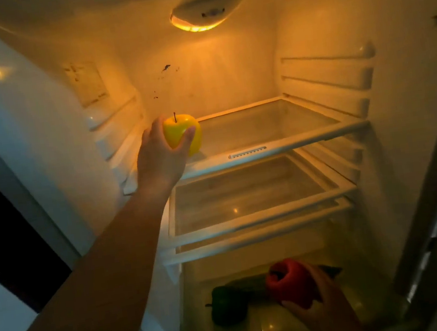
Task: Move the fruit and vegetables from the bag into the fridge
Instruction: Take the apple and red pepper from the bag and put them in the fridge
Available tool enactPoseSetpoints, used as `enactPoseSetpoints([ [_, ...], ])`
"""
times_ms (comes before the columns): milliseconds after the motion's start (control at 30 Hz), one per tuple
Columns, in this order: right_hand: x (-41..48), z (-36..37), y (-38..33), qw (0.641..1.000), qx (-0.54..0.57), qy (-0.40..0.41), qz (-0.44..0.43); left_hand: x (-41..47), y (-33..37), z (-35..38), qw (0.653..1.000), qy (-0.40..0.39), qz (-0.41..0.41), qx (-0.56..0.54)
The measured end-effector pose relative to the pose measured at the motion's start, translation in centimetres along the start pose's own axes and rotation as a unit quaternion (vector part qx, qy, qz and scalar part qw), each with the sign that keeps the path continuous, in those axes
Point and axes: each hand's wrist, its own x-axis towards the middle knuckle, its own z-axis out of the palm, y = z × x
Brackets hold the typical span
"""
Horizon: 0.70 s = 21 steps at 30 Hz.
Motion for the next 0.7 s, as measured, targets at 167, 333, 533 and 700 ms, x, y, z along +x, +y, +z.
enactPoseSetpoints([
  [167,-0.3,0.4,-2.1,1.0,0.0,0.001,-0.024,-0.3,0.0,-0.1,1.0,-0.016,-0.002,0.016],
  [333,-0.1,0.7,0.3,1.0,0.011,0.007,-0.002,-0.5,-0.1,-0.2,1.0,0.005,0.027,0.015],
  [533,1.6,0.9,-1.1,1.0,0.015,0.006,0.001,-1.4,-0.1,-0.7,0.99,0.09,0.09,-0.064],
  [700,2.2,1.2,-1.5,0.999,0.042,0.011,-0.006,-9.2,-1.2,-0.3,0.947,0.112,0.284,-0.105],
])
